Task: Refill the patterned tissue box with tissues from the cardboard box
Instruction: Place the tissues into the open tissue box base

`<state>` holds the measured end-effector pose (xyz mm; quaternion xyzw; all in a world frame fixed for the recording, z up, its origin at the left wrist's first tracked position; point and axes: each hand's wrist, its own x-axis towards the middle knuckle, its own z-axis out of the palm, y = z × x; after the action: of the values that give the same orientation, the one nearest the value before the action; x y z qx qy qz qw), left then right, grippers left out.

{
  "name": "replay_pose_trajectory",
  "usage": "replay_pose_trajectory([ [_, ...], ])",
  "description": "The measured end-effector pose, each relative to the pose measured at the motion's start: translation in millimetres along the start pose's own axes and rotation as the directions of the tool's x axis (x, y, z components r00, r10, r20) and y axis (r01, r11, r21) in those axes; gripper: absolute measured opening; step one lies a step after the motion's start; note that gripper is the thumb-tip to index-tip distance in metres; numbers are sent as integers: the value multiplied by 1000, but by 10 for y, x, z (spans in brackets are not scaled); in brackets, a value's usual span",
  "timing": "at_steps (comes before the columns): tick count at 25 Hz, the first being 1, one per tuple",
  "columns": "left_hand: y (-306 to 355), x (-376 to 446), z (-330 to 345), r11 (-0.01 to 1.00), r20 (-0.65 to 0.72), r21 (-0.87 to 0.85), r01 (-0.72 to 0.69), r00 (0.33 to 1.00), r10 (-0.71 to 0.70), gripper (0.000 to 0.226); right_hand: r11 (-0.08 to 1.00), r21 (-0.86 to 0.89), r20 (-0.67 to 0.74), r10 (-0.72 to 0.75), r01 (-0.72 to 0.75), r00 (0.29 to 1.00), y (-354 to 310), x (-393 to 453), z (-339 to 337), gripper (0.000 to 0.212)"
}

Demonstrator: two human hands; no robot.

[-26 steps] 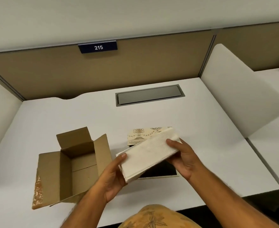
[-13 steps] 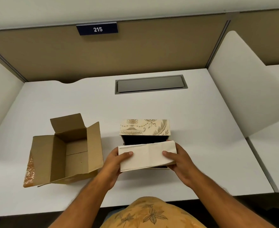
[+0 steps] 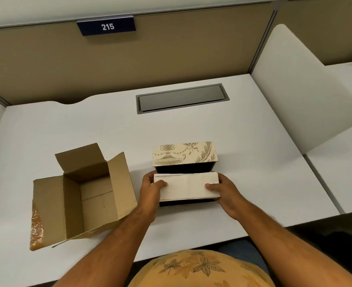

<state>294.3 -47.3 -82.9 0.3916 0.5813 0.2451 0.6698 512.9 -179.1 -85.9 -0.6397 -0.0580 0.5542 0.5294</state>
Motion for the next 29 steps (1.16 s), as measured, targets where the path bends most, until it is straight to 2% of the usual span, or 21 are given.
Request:
replay_pose_trajectory([
  [4,-44,120,75,999,-57,-48,-14,998,11,53,1000,-1,-42,19,-19,999,26,134,-21,47],
  [10,-143,171,155,998,-200,-30,55,978,-60,60,999,-23,-64,40,-41,997,26,321,-108,53],
  [23,-218,354,190,994,-229,-84,72,969,-89,71,996,-87,-100,17,-26,995,40,474,-110,41],
  [25,-233,382,178,992,-226,-96,78,969,-98,73,994,-104,-116,-4,-8,993,38,481,-128,48],
  [29,-246,419,151,978,-221,-186,95,966,-136,66,999,-32,-153,-3,-2,988,41,498,-153,65],
])
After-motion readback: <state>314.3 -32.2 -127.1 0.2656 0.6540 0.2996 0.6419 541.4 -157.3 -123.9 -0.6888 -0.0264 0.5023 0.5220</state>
